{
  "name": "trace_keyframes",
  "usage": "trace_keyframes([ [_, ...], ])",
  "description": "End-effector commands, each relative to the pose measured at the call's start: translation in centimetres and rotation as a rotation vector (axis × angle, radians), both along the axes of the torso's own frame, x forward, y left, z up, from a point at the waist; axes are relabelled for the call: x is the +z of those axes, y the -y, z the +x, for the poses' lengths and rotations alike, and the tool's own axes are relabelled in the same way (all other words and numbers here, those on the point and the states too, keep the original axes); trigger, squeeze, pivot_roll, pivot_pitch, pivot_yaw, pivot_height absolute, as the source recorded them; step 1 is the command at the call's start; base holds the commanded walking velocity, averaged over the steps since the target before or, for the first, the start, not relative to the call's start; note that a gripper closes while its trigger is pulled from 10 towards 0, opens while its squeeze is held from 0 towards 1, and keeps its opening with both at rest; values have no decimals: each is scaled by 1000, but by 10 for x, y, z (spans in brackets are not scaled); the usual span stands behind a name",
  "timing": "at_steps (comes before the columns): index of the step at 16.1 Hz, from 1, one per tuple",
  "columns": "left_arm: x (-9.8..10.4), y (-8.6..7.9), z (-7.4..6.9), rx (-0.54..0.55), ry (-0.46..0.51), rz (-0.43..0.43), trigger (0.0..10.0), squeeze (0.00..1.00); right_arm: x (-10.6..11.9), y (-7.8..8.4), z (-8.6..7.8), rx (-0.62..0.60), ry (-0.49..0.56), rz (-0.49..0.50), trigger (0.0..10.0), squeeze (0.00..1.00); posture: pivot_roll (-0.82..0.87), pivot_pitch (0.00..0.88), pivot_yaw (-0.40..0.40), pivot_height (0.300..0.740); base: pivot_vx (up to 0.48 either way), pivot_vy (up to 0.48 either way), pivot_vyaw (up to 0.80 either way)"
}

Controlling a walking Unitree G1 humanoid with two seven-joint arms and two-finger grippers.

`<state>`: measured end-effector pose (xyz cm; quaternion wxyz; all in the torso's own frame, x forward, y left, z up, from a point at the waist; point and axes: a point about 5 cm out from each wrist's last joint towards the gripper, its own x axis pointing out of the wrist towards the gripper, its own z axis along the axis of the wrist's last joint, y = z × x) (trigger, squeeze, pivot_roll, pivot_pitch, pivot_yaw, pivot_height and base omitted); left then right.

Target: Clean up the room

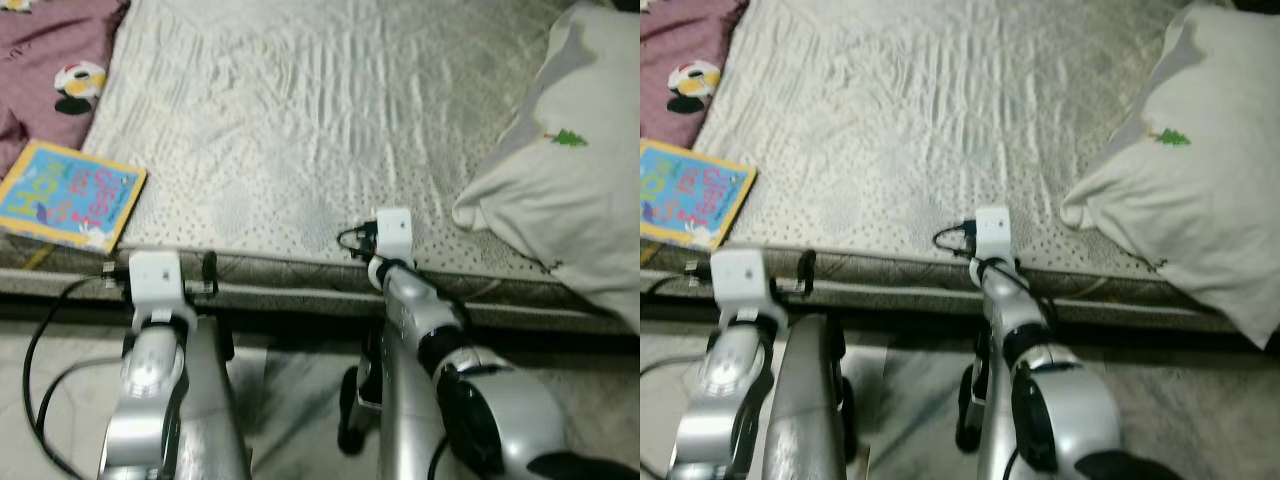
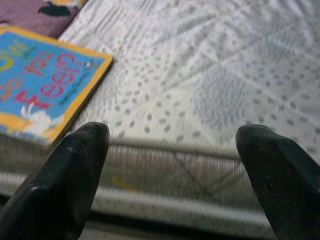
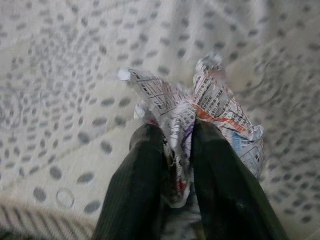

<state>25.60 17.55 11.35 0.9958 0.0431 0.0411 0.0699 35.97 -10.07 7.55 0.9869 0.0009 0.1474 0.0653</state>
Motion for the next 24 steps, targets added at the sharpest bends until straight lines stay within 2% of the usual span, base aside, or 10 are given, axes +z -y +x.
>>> trace_keyframes([
  [1,-5,-1,3,3,-10,-7,10000,0,1,10,2,-30,-11,17,0,0,140,142,-69,553,0,0,0],
  [4,2,-2,19,1,30,-35,10000,0,18,30,11,-89,70,88,0,0,103,79,-63,553,0,0,0],
  [7,4,-3,23,2,57,-52,10000,0,27,53,8,-113,173,132,0,0,75,71,-59,553,0,0,0],
  [9,3,2,18,-15,60,-75,10000,0,24,75,-12,-124,228,149,0,0,43,81,-59,553,0,0,0],
  [10,2,7,11,-51,62,-86,10000,0,26,81,-36,-104,273,178,0,0,40,86,-60,553,0,0,0],
  [13,-3,5,-1,-66,56,-85,10000,0,30,80,-74,-43,327,154,0,0,38,102,-62,553,0,0,0],
  [16,-8,0,-16,-54,39,-78,10000,0,16,86,-113,20,272,111,0,0,36,111,-68,553,0,0,0],
  [17,-8,-1,-20,-48,32,-81,10000,0,17,86,-120,44,251,122,2745,0,32,120,-64,553,0,0,0],
  [18,-10,0,-24,-49,20,-83,10000,0,20,84,-123,67,254,139,10000,0,32,127,-59,553,0,0,0],
  [24,-13,8,-24,-99,-7,-90,10000,0,34,66,-127,103,265,184,10000,0,18,140,-53,618,0,0,0],
])
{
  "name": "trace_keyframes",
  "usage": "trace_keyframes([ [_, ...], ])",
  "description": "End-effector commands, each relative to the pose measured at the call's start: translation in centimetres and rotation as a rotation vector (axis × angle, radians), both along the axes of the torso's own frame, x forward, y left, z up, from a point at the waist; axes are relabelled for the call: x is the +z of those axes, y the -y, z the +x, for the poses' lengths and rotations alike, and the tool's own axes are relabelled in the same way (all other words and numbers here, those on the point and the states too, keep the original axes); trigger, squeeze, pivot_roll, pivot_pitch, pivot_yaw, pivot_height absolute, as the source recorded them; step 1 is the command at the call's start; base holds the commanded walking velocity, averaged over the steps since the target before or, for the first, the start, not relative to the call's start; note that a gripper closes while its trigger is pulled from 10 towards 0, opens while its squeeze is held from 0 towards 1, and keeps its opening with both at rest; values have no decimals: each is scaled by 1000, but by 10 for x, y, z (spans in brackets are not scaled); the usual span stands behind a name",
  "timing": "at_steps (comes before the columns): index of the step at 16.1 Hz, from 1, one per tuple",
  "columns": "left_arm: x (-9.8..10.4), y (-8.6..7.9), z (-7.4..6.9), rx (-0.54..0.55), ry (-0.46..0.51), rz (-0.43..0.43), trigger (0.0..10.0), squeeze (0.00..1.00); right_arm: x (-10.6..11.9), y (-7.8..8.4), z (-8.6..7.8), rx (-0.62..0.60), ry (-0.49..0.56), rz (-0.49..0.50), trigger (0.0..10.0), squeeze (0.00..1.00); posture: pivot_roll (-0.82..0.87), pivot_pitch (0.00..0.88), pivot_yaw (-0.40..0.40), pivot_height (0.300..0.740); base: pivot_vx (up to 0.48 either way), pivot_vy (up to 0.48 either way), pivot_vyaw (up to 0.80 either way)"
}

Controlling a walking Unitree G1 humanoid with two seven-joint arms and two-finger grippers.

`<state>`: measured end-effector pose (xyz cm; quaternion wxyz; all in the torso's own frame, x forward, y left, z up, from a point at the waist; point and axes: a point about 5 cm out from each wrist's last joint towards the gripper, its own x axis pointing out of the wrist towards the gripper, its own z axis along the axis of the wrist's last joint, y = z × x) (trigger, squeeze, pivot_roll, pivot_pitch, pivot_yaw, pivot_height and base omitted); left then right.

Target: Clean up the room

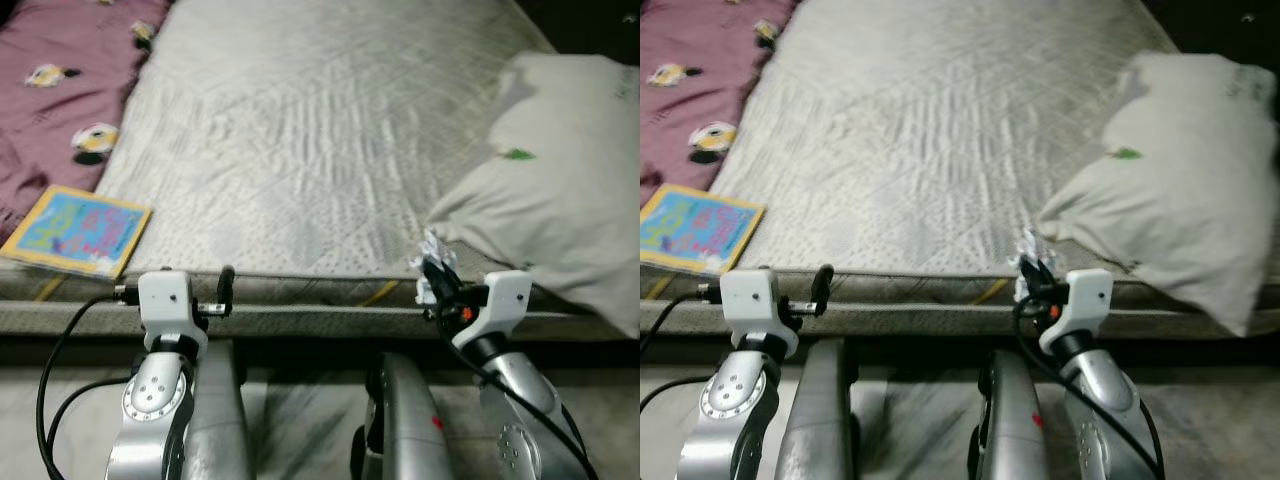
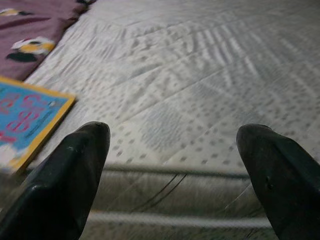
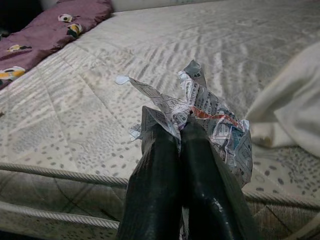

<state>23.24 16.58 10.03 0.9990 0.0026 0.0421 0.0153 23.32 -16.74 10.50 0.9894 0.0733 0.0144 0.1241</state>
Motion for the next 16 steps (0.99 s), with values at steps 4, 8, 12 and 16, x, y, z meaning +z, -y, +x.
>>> trace_keyframes([
  [4,-3,-2,-7,14,-21,-2,10000,0,5,-4,4,27,-3,10,10000,0,30,147,-60,663,0,0,0],
  [8,-6,3,-7,-7,-37,-14,10000,0,5,-5,3,8,-15,28,10000,0,17,146,-47,703,0,0,0],
  [12,-1,6,1,-43,-24,-32,10000,0,6,-2,3,-18,-14,29,10000,0,11,149,-44,740,0,0,0],
  [16,-4,4,4,-14,-42,6,10000,0,8,-4,5,-6,-13,31,10000,0,11,157,-50,740,0,0,0],
])
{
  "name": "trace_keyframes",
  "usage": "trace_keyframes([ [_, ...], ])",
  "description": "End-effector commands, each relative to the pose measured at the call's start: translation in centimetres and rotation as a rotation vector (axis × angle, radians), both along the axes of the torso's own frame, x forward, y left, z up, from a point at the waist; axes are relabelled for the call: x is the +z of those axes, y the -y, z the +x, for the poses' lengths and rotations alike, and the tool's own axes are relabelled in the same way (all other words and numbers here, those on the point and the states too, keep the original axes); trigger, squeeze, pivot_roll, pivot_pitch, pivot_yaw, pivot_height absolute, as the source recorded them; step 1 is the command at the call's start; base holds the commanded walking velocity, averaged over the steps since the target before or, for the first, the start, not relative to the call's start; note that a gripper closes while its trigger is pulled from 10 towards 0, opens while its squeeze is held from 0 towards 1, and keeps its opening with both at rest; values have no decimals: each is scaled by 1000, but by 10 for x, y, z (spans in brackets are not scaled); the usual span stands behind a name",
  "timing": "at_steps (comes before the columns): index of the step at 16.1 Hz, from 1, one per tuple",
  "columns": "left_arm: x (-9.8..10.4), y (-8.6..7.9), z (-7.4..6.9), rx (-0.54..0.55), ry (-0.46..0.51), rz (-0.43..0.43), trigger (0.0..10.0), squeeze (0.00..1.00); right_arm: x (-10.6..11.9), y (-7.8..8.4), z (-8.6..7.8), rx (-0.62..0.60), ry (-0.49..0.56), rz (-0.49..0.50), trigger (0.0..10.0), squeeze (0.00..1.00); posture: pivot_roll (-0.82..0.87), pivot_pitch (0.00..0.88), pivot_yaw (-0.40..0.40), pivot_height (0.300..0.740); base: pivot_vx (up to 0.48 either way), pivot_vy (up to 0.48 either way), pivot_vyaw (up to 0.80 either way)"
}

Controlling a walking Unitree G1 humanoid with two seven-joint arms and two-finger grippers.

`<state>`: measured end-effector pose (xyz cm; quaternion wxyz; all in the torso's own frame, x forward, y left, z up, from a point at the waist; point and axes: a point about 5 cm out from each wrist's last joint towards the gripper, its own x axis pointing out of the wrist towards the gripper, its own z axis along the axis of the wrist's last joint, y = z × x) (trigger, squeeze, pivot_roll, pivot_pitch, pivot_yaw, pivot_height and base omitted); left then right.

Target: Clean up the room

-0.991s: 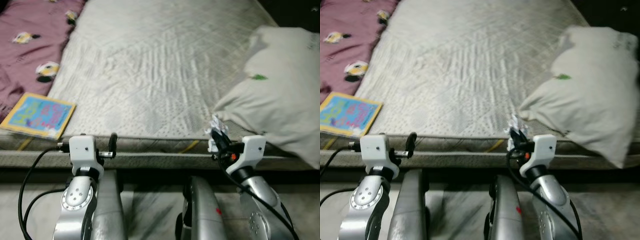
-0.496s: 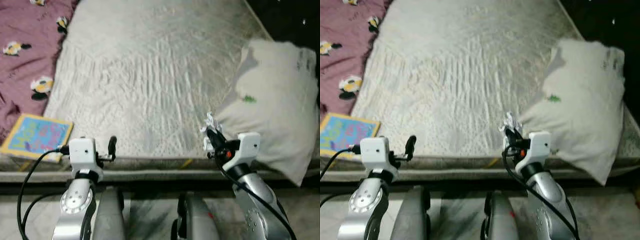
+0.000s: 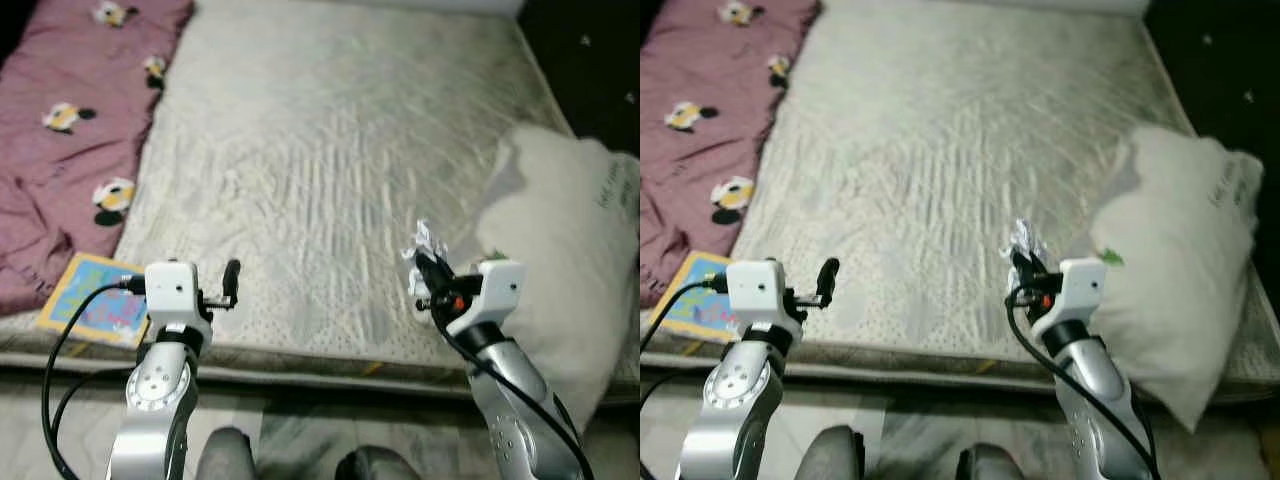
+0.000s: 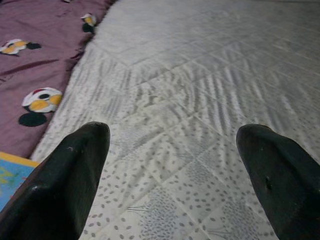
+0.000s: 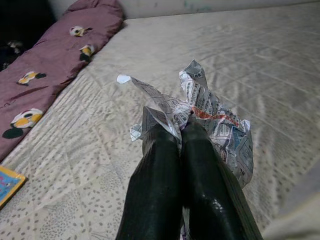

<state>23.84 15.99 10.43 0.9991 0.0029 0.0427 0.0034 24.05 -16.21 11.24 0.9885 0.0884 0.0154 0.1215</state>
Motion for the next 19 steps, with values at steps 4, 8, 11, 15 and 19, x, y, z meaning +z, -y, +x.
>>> trace_keyframes([
  [4,-8,1,-3,-1,-51,-17,10000,0,0,-2,-3,6,-18,18,10000,0,10,171,-52,740,0,0,0],
  [8,-7,1,0,-9,-50,-38,10000,0,-3,4,-2,-56,-46,-5,10000,0,2,187,-45,740,0,198,0],
  [11,-6,2,1,-15,-48,-40,10000,0,-4,4,-2,-62,-49,-11,10000,0,4,191,-47,740,0,480,-767],
  [15,-6,3,1,-15,-48,-43,10000,0,-4,4,0,-64,-48,-21,10000,0,8,188,-49,740,0,480,-275],
  [19,-7,6,4,-22,-47,-48,10000,0,-3,5,3,-69,-40,-28,10000,0,1,172,-50,740,0,460,0],
])
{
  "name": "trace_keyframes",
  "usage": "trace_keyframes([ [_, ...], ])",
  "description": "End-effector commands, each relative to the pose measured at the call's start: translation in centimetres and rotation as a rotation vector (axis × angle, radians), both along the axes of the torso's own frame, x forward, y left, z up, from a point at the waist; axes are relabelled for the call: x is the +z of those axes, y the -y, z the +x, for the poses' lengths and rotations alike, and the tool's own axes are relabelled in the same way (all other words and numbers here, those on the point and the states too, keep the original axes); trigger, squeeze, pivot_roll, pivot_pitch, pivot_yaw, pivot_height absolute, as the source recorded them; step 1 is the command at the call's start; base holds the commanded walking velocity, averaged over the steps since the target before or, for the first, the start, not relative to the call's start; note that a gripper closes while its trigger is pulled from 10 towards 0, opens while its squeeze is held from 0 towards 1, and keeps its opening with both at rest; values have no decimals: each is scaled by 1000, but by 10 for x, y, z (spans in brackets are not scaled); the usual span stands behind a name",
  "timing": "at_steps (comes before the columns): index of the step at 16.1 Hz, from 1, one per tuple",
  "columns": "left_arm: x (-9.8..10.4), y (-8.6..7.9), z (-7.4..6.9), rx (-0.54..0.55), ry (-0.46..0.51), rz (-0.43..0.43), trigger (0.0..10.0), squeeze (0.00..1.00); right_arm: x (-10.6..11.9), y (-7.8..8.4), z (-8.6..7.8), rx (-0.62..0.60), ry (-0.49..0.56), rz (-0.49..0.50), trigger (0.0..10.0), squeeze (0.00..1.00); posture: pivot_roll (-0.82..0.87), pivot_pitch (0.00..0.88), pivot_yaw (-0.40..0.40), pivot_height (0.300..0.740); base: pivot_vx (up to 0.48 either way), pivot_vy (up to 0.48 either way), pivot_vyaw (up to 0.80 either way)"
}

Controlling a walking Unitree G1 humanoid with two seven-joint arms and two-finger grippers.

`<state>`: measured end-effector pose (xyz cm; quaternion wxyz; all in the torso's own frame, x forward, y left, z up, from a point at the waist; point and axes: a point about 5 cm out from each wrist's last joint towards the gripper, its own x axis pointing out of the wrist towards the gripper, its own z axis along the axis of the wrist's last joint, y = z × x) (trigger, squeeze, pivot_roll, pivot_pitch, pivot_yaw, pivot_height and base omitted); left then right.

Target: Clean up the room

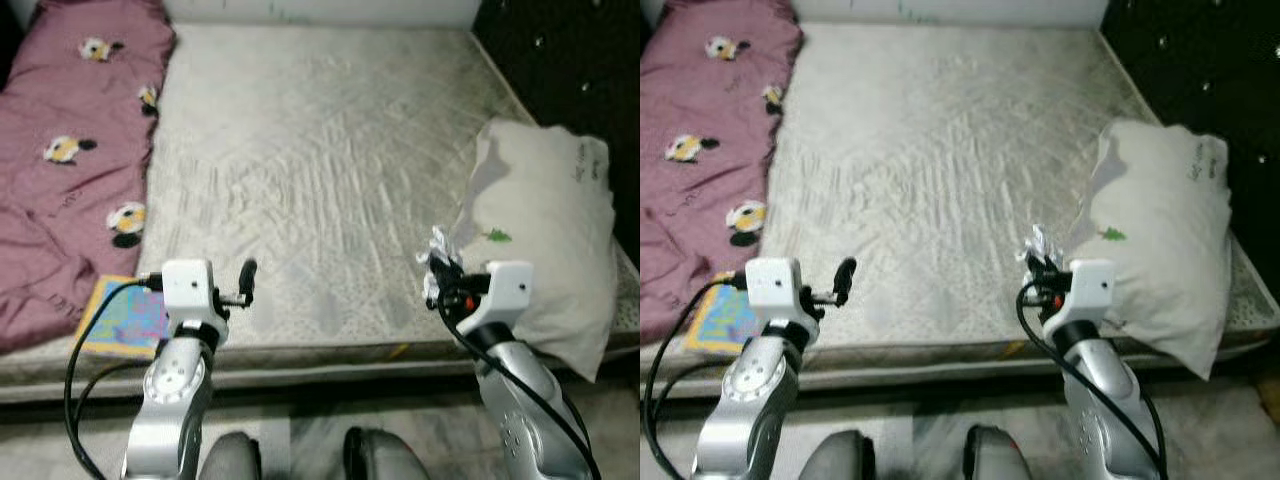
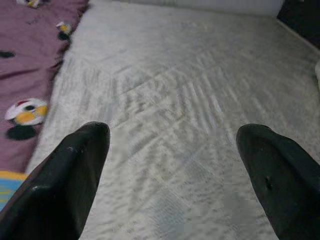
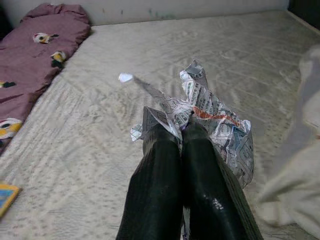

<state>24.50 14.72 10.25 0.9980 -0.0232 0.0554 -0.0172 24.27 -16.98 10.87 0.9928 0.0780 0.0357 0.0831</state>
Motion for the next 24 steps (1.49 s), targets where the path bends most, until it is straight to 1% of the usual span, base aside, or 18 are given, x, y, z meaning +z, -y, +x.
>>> trace_keyframes([
  [1,-4,-6,-2,18,-21,7,10000,0,1,-2,1,3,5,-1,10000,0,3,174,-51,740,0,454,0],
  [2,-2,-5,-1,19,-15,3,10000,0,1,-2,2,6,5,-3,10000,0,6,179,-52,740,0,442,0],
  [5,-6,-8,-4,19,-27,9,10000,0,-3,-5,0,12,-13,-4,10000,0,9,175,-56,740,0,460,0],
  [8,-4,-6,-1,21,-20,-6,10000,0,-8,-4,2,10,-40,-21,10000,0,10,173,-60,740,0,480,0],
  [11,-4,-5,-3,16,-21,-8,10000,0,-8,-3,2,11,-40,-24,10000,0,6,175,-57,740,0,480,0],
  [13,0,-5,-2,17,14,-8,10000,0,-10,-3,-1,22,-47,-33,10000,0,-1,180,-55,740,0,472,0],
  [19,-2,-5,-1,27,-4,-23,10000,0,-11,-5,-2,34,-49,-29,10000,0,-5,189,-50,740,0,466,0],
  [21,-3,-9,-2,52,-5,-15,10000,0,-11,-5,0,41,-44,-33,10000,0,-1,192,-52,740,0,469,0],
  [24,-4,-11,-4,61,-11,-17,10000,0,-11,-5,2,37,-41,-34,10000,0,3,189,-52,740,0,469,0],
])
